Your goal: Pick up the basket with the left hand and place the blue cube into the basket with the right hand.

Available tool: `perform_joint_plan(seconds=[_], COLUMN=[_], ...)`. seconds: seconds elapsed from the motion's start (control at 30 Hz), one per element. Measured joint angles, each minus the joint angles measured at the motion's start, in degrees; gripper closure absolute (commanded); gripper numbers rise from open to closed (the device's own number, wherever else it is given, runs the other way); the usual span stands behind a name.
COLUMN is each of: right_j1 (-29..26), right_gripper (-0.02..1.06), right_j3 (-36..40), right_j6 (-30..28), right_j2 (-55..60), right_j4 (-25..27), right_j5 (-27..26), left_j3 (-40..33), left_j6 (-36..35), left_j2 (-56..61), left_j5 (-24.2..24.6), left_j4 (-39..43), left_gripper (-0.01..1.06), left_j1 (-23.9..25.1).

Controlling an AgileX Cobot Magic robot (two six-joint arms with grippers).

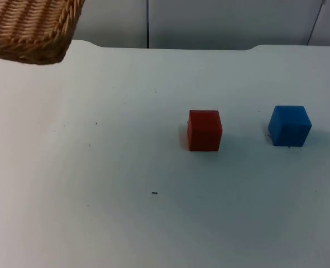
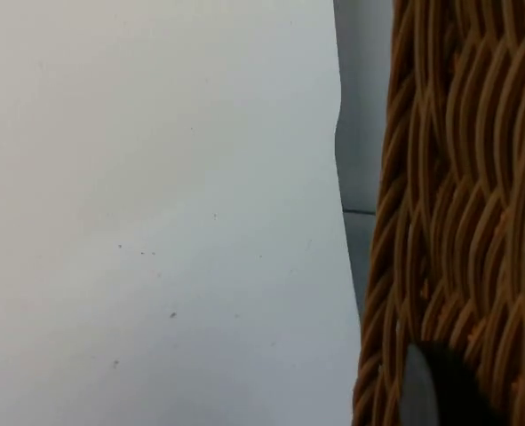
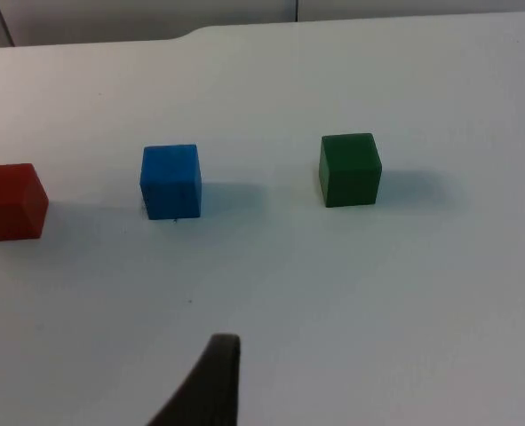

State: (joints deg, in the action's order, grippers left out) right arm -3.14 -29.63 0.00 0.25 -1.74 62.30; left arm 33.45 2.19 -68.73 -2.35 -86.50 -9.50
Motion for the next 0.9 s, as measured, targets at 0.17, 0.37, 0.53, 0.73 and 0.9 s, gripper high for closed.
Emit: perform_joint_plan(seconds=[0.17, 0.37, 0.53, 0.73, 0.9], right_j1=[0.0, 0.0, 0.0, 0.0, 0.0], right_gripper=[0.0, 0.0, 0.0, 0.0, 0.0], right_j3=[0.0, 0.0, 0.0, 0.0, 0.0], right_j6=[0.0, 0.0, 0.0, 0.0, 0.0], right_j2=[0.0, 0.0, 0.0, 0.0, 0.0], right_j4=[0.0, 0.0, 0.0, 0.0, 0.3], right_j5=[0.0, 0.0, 0.0, 0.0, 0.0], left_j3=[-6.9, -9.1, -9.3, -7.9, -2.9], left_j6=[7.0, 12.8, 14.0, 14.1, 14.2], left_j2=[6.8, 7.7, 7.7, 6.0, 3.6], left_j5=[2.3, 6.4, 13.9, 30.3, 40.3], left_j4=[2.5, 8.7, 18.5, 37.0, 50.9], left_gripper=[1.05, 1.05, 1.05, 1.05, 1.05], left_j1=[0.0, 0.3, 4.4, 17.3, 23.7])
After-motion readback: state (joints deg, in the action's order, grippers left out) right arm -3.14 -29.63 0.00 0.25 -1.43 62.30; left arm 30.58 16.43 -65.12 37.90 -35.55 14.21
